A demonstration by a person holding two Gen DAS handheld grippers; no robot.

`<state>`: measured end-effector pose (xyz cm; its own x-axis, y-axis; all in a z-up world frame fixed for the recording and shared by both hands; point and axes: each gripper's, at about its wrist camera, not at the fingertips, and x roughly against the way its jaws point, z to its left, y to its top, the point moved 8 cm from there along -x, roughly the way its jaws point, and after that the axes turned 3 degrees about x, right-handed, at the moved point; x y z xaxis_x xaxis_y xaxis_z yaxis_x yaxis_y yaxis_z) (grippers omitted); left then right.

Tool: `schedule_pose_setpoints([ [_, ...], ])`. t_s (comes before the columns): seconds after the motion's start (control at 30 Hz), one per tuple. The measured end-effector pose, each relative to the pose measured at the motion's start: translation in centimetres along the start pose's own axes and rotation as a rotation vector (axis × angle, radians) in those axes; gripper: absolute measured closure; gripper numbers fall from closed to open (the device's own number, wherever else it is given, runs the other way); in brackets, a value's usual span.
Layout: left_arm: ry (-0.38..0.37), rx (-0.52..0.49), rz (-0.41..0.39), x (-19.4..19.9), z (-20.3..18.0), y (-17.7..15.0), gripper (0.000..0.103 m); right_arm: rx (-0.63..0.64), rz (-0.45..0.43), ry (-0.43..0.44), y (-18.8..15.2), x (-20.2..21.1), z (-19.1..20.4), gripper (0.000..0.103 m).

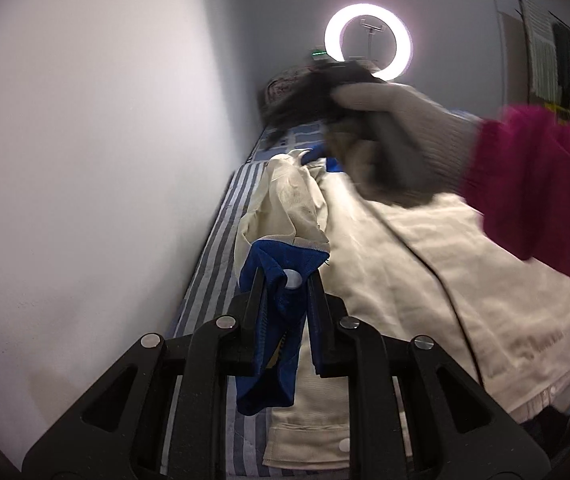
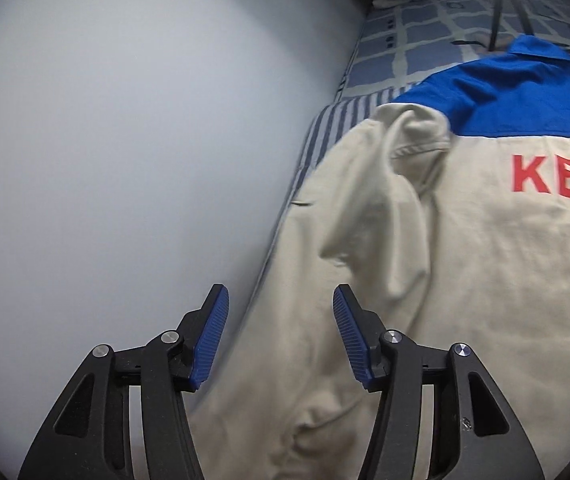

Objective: Fold large clothes

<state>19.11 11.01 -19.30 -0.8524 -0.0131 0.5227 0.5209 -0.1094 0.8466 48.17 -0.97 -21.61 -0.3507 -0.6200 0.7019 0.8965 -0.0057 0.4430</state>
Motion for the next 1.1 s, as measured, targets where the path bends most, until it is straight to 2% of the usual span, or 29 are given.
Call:
schedule_pose_setpoints([
  [0.07,-0.002,-0.028,0.005,0.2,-0.4,-0.6,0.087,0.043,0.038,-0.083,0.2,-1.8,0.8,0.049],
  [0.1,-0.005,-0.031,0.007,0.2,-0.4,-0.9,0.087,0.069,0.051,-0.14,0.5,-2.7,0.2,0.052],
  [0.13,-0.011,-0.033,0.011,0.2,-0.4,-1.1,0.087,0.094,0.068,-0.189,0.3,-2.9,0.0,0.073],
  [0.17,-0.02,-0.033,0.014,0.3,-0.4,-1.3,0.087,0.1,0.085,-0.212,0.1,-2.8,-0.3,0.098],
  [0.23,-0.035,-0.042,0.013,0.6,-0.5,-1.6,0.087,0.093,0.071,-0.198,-0.2,-1.4,-0.9,0.1],
  [0.3,-0.052,-0.056,0.016,0.7,-0.7,-1.8,0.087,0.101,0.041,-0.193,-0.7,1.8,-1.6,0.101],
  [0.47,-0.11,-0.117,0.026,2.7,-3.3,-3.2,0.087,0.052,-0.014,-0.177,-2.8,7.4,-6.3,0.102],
  [0.53,-0.132,-0.151,0.024,3.2,-4.4,-3.6,0.087,0.034,0.005,-0.189,-4.8,8.3,-8.5,0.102],
  [0.63,-0.157,-0.201,0.028,4.0,-5.9,-4.8,0.087,0.016,0.004,-0.138,-6.9,9.3,-10.1,0.102],
  [0.7,-0.16,-0.223,0.039,3.9,-6.7,-5.1,0.087,-0.019,-0.002,-0.098,-7.0,9.4,-10.3,0.102],
  [0.73,-0.166,-0.226,0.048,3.8,-6.9,-5.5,0.087,-0.032,0.006,-0.079,-6.5,8.9,-10.4,0.092],
  [0.77,-0.167,-0.229,0.052,3.9,-7.1,-5.6,0.087,-0.038,0.017,-0.057,-6.2,8.3,-10.1,0.064],
  [0.8,-0.167,-0.232,0.053,3.7,-7.3,-5.4,0.087,-0.032,0.029,-0.056,-5.9,7.5,-9.7,0.046],
  [0.83,-0.166,-0.234,0.05,3.9,-7.3,-5.3,0.087,-0.016,0.032,-0.093,-5.7,6.8,-9.6,0.03],
  [0.9,-0.17,-0.233,0.049,3.9,-7.5,-5.3,0.087,0.003,0.054,-0.195,-6.0,5.4,-10.0,0.04],
  [0.93,-0.169,-0.232,0.048,4.0,-7.4,-5.3,0.087,-0.008,0.09,-0.2,-6.4,4.4,-10.3,0.078],
  [0.97,-0.171,-0.232,0.05,4.0,-7.2,-5.3,0.087,-0.039,0.115,-0.176,-6.9,3.9,-10.5,0.099],
  [1.1,-0.182,-0.248,0.061,3.6,-7.3,-5.7,0.087,-0.038,0.035,-0.099,-7.5,6.0,-11.4,0.102],
])
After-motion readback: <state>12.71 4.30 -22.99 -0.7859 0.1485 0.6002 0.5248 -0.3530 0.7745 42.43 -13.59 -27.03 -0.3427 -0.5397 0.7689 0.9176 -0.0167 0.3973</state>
